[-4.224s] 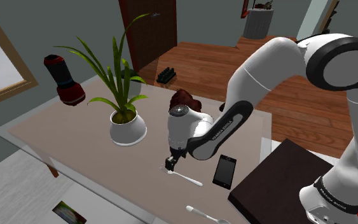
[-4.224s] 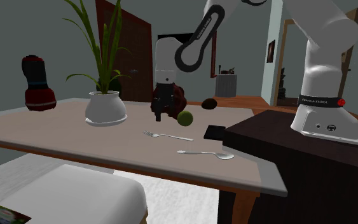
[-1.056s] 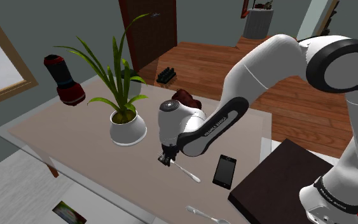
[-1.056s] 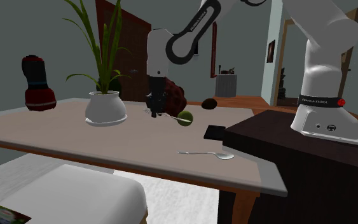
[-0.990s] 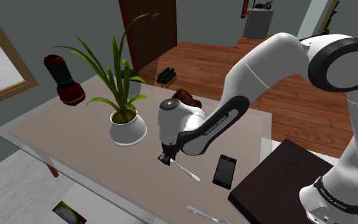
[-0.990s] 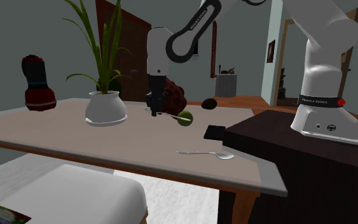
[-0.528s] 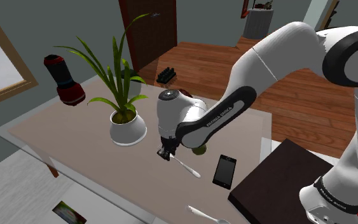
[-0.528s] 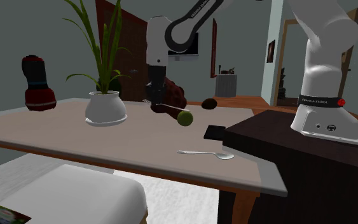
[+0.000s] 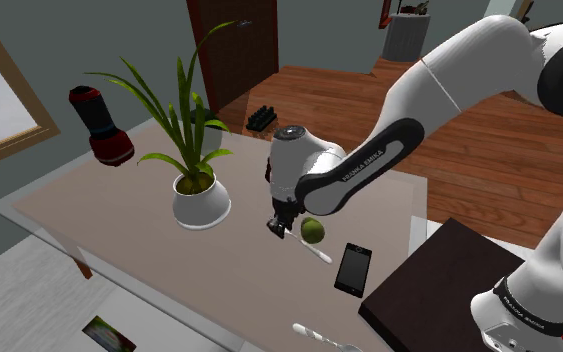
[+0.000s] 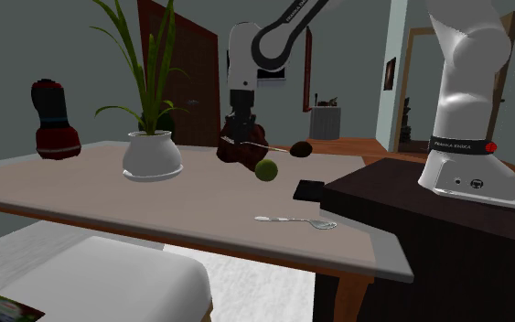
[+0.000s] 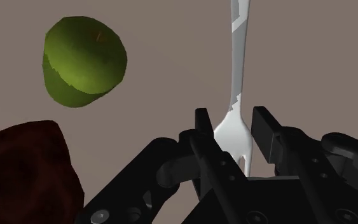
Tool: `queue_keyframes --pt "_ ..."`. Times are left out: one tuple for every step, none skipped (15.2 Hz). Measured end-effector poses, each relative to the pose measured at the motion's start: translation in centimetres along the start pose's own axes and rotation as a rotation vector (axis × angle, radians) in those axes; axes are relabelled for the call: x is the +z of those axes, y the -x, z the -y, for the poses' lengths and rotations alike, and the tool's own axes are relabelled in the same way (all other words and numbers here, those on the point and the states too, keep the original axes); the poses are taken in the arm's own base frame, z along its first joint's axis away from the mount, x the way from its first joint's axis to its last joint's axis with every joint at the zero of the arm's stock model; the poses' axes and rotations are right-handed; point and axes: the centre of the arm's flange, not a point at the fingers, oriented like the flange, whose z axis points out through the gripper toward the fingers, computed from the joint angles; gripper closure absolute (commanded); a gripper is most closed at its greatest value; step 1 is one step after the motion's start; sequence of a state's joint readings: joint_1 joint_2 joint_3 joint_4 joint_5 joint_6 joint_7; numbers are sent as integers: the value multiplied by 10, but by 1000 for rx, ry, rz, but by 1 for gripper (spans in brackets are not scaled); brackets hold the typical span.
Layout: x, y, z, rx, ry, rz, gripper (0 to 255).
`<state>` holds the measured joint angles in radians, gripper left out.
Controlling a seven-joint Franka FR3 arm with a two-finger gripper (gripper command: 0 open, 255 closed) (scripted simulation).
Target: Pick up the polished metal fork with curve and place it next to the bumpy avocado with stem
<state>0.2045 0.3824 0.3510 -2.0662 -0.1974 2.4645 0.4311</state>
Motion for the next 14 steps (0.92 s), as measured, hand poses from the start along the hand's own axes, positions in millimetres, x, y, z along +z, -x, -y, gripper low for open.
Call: queue_keyframes --pt "-2 4 -13 0 0 0 255" --pt "-2 8 -27 0 0 0 255" --pt "-1 9 -38 0 0 0 255" --pt "-1 13 -52 0 0 0 255" --pt "-1 17 -66 0 0 0 255" --pt "-2 18 -79 0 0 0 255" --pt "0 19 -90 0 0 0 255" --pt "0 24 -104 1 0 0 255" --pt "-1 25 -115 1 1 0 255" --pt "-2 29 -129 0 1 0 255" --pt "-1 34 -141 1 1 0 255" --pt "-3 36 -150 0 0 0 255" --pt "-4 39 -165 1 0 0 255" --pt "-4 42 -178 1 0 0 255"
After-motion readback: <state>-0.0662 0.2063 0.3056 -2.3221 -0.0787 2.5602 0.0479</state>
